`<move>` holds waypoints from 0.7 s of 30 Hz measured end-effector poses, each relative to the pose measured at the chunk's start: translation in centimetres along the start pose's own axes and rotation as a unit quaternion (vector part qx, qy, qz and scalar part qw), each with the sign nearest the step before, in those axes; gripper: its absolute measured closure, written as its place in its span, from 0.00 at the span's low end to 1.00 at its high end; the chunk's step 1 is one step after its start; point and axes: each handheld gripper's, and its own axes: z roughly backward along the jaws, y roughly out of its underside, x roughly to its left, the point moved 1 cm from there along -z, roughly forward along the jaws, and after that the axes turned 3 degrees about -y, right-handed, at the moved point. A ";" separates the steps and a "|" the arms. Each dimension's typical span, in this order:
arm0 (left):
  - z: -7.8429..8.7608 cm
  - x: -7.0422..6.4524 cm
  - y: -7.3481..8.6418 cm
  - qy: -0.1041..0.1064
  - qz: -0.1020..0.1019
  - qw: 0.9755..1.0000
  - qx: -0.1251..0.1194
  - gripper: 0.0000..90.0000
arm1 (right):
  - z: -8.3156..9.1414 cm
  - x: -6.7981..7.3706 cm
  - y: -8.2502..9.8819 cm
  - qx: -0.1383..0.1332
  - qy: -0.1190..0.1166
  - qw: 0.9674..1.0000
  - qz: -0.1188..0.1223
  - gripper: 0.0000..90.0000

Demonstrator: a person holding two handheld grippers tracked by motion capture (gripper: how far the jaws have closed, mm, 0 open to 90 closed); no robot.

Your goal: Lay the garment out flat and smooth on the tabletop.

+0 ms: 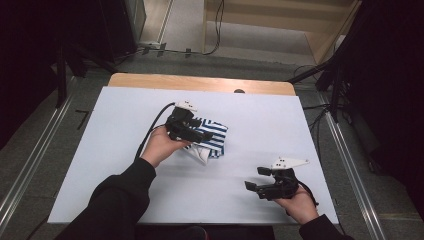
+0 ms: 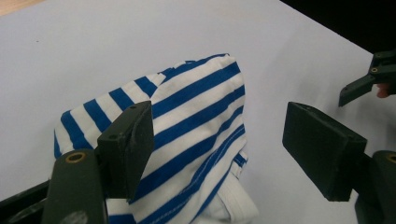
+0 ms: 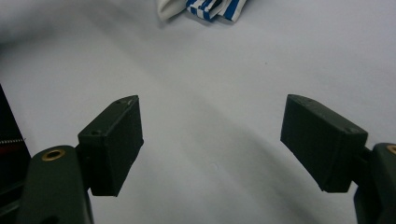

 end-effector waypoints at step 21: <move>-4.7 1.2 2.0 -0.048 -0.019 0.999 0.018 0.56 | 0.0 0.0 0.0 0.002 -0.001 1.000 0.003 0.22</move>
